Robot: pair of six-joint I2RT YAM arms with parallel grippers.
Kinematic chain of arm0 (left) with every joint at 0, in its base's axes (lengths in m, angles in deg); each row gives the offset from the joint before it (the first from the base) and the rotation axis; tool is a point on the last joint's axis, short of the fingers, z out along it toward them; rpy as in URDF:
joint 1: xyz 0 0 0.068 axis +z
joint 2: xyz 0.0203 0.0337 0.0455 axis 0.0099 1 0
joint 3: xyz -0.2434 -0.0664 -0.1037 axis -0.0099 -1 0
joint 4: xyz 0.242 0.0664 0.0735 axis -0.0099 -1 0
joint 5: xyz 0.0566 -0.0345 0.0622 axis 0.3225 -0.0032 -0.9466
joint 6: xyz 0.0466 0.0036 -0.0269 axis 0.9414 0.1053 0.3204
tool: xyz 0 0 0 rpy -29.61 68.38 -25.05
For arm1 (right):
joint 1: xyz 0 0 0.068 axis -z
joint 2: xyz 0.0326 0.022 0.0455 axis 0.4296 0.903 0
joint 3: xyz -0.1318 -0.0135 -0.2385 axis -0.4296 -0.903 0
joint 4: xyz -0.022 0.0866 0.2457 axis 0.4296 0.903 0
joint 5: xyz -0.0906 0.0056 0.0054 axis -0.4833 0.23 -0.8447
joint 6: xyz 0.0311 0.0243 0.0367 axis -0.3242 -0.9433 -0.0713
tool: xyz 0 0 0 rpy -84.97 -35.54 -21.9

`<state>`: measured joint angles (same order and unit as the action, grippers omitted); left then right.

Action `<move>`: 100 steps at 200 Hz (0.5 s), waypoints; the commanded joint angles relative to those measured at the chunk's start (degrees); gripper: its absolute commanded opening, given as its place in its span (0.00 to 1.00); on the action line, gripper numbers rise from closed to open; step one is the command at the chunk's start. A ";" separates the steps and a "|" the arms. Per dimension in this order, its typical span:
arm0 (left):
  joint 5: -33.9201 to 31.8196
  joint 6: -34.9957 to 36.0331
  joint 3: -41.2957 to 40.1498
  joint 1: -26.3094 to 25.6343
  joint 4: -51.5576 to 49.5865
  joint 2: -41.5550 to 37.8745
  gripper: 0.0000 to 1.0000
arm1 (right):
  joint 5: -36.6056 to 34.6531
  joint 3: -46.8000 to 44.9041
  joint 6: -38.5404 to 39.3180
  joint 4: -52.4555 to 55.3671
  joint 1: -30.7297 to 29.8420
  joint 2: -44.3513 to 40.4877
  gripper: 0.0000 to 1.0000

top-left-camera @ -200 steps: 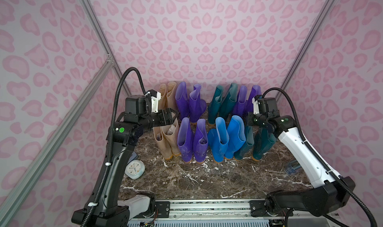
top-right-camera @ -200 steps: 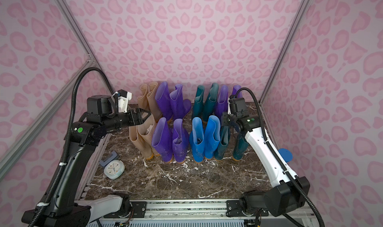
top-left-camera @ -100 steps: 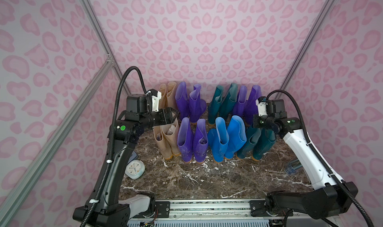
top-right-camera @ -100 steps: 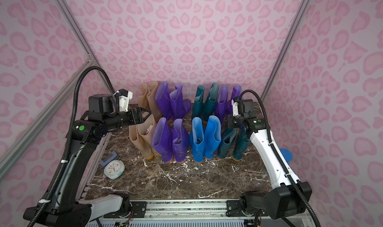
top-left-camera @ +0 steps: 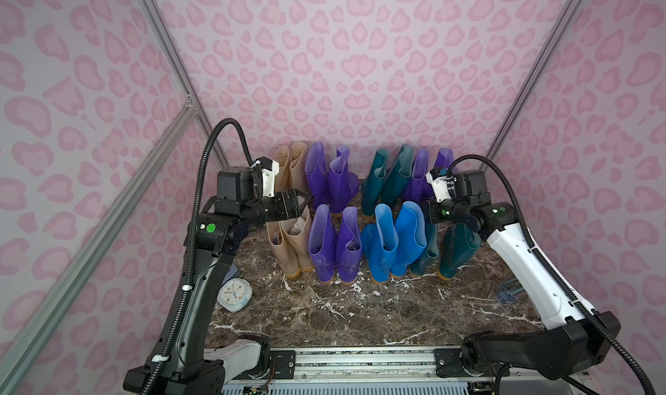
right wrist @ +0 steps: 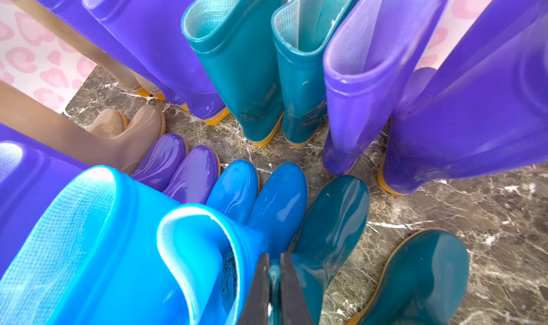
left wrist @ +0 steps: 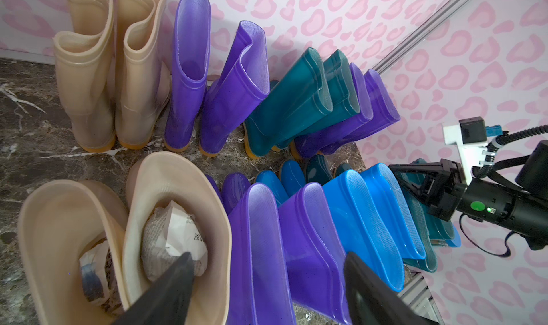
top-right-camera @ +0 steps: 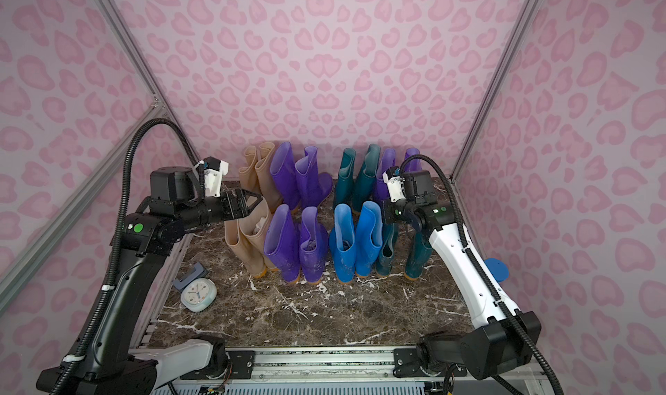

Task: Match and arrange rain boots in pairs
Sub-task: Adjust the rain boot at the center of the board.

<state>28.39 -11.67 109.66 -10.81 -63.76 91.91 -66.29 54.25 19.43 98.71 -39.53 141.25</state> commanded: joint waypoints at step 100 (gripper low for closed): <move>-0.25 0.37 0.31 -0.02 1.06 -0.05 0.81 | -28.91 -3.41 -9.93 -2.11 11.32 -12.82 0.88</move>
<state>28.39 -11.67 110.03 -10.81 -63.74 91.91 -87.12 57.14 12.16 99.67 -32.84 131.83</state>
